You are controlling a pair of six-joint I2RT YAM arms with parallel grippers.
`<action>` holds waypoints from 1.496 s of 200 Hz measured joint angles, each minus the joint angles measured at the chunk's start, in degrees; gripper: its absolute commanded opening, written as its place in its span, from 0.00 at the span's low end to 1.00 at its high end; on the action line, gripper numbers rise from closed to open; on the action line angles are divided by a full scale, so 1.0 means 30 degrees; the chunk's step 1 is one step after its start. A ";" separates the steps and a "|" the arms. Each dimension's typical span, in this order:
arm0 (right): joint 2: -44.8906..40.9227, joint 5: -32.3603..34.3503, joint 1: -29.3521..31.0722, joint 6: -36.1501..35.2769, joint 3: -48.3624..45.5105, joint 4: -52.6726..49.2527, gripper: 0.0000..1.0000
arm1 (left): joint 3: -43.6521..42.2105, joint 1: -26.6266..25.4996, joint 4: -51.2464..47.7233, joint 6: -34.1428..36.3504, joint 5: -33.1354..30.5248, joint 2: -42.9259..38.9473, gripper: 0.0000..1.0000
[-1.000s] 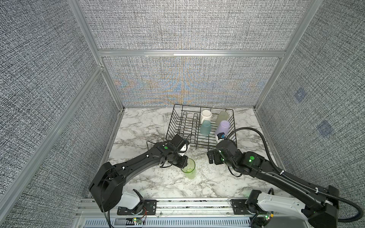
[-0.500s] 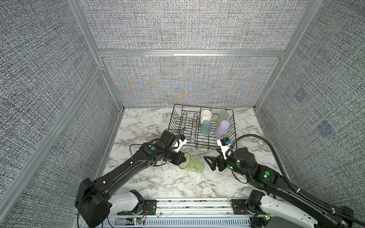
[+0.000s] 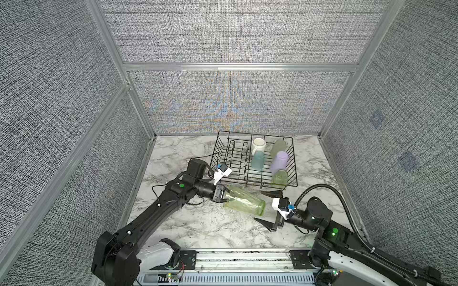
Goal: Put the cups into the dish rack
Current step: 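Hand the green glass cup from the left gripper to the right gripper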
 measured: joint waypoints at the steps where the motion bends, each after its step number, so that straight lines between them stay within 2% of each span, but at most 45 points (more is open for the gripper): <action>1: 0.0036 -0.0015 0.0000 -0.0022 0.0000 0.0051 0.98 | -0.0015 0.0000 0.0044 -0.0022 0.0044 0.0000 0.00; 47: 0.2630 -0.1945 0.0022 0.0291 -0.0146 0.4575 0.80 | -0.0474 0.0000 0.2652 -0.1559 0.1945 -0.0204 0.00; 81: 0.4459 -0.2863 0.0117 0.1566 -0.0095 0.8160 0.81 | -0.0699 0.0000 0.4269 -0.2477 0.2470 -0.0117 0.00; 117: 0.5894 -0.2834 0.0117 0.2601 0.0175 1.1081 0.83 | -0.1392 0.0036 0.6645 -0.4197 0.2688 0.0131 0.00; 169: 0.7206 -0.2849 0.0102 0.3257 0.0255 1.3814 0.76 | -0.1712 0.0168 0.8910 -0.5996 0.2929 -0.0051 0.00; 212: 0.6972 -0.2769 0.0102 0.3257 0.0255 1.3872 0.74 | -0.1821 0.0102 1.0484 -0.6914 0.3024 0.0219 0.00; 239: 0.6258 -0.2251 0.0131 0.3140 -0.0015 1.3311 0.82 | -0.1756 -0.0124 1.0601 -0.7031 0.2623 0.0131 0.00; 259: 0.5508 -0.1749 0.0146 0.2812 -0.0051 1.1927 0.83 | -0.1260 -0.0270 0.9770 -0.6382 0.2055 0.0160 0.00; 281: 0.4911 -0.1304 0.0146 0.2266 0.0160 1.0120 0.80 | -0.1107 -0.0306 0.9165 -0.5799 0.1807 0.0168 0.00; 299: 0.4619 -0.1129 0.0146 0.2018 0.0357 0.8874 0.73 | -0.0998 -0.0306 0.8466 -0.5319 0.1596 0.0306 0.00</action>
